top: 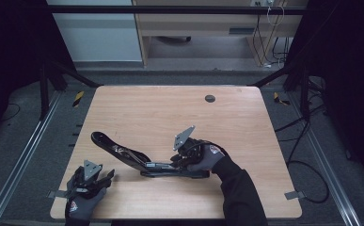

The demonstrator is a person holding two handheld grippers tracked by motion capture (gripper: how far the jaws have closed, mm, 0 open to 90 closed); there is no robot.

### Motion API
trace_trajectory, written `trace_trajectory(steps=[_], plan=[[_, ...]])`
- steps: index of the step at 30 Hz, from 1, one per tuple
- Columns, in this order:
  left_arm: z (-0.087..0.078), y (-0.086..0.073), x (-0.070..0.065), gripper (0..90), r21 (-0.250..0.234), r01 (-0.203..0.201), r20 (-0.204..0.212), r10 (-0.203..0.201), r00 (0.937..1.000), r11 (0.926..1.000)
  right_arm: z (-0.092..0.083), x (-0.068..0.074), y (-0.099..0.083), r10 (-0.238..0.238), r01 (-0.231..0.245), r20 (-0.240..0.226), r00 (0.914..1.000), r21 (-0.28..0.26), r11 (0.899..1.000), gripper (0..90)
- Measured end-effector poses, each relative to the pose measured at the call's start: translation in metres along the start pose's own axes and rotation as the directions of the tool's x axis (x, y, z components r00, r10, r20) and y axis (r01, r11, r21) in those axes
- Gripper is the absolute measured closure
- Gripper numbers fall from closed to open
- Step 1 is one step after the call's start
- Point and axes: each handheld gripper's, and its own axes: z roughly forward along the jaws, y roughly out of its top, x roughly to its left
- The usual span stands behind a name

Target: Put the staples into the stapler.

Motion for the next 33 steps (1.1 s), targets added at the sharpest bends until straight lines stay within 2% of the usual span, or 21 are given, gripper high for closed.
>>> trace_trajectory(steps=[6, 9, 12, 14, 17, 18, 20, 21, 22, 23, 25, 27, 29, 33], plan=[[-0.001, 0.000, 0.000, 47.6, -0.006, 0.001, 0.000, -0.001, 1.0000, 1.0000, -0.008, 0.002, 0.001, 0.037, -0.035, 0.047, 0.9982, -0.051, 0.998, 71.9], [-0.001, 0.000, 0.000, 47.6, -0.007, 0.003, 0.002, -0.003, 1.0000, 1.0000, -0.013, 0.003, -0.001, 0.078, -0.070, 0.085, 0.9934, -0.100, 0.993, 70.0], [-0.001, 0.001, 0.000, 47.6, -0.012, 0.014, 0.012, -0.013, 0.9998, 0.9998, -0.020, 0.004, -0.005, 0.129, -0.112, 0.120, 0.9844, -0.137, 0.984, 69.0], [-0.002, 0.001, 0.000, 47.6, -0.017, 0.022, 0.021, -0.022, 0.9995, 0.9996, -0.024, 0.007, -0.007, 0.156, -0.132, 0.159, 0.9749, -0.153, 0.979, 69.7], [-0.003, 0.001, 0.001, 47.6, -0.029, 0.041, 0.039, -0.040, 0.9984, 0.9987, -0.031, 0.011, -0.011, 0.197, -0.155, 0.205, 0.9587, -0.204, 0.967, 70.2], [-0.004, 0.002, 0.001, 47.6, -0.032, 0.047, 0.046, -0.045, 0.9979, 0.9984, -0.033, 0.012, -0.013, 0.222, -0.173, 0.229, 0.9479, -0.215, 0.961, 70.1], [-0.005, 0.002, 0.001, 47.5, -0.042, 0.053, 0.053, -0.051, 0.9973, 0.9977, -0.037, 0.015, -0.016, 0.237, -0.180, 0.262, 0.9357, -0.225, 0.958, 68.2], [-0.006, 0.002, 0.001, 47.4, -0.047, 0.058, 0.056, -0.056, 0.9969, 0.9972, -0.039, 0.015, -0.019, 0.258, -0.190, 0.279, 0.9250, -0.249, 0.950, 67.8], [-0.007, 0.003, 0.001, 47.3, -0.058, 0.064, 0.061, -0.060, 0.9963, 0.9963, -0.040, 0.016, -0.021, 0.269, -0.196, 0.282, 0.9210, -0.261, 0.945, 67.7], [-0.008, 0.003, 0.001, 47.3, -0.059, 0.059, 0.064, -0.056, 0.9964, 0.9965, -0.043, 0.016, -0.025, 0.287, -0.207, 0.293, 0.9120, -0.277, 0.938, 67.9], [-0.010, 0.005, 0.000, 47.0, -0.078, 0.068, 0.080, -0.062, 0.9948, 0.9947, -0.046, 0.017, -0.029, 0.314, -0.227, 0.315, 0.8955, -0.284, 0.932, 67.8], [-0.011, 0.006, -0.001, 46.5, -0.086, 0.070, 0.090, -0.062, 0.9940, 0.9938, -0.050, 0.018, -0.033, 0.338, -0.241, 0.327, 0.8826, -0.303, 0.922, 67.7], [-0.013, 0.007, -0.002, 46.0, -0.096, 0.082, 0.099, -0.072, 0.9925, 0.9921, -0.053, 0.020, -0.038, 0.360, -0.248, 0.346, 0.8661, -0.328, 0.912, 66.5], [-0.018, 0.010, -0.002, 44.6, -0.117, 0.080, 0.114, -0.066, 0.9913, 0.9899, -0.056, 0.022, -0.050, 0.390, -0.271, 0.378, 0.8398, -0.331, 0.904, 65.6]])
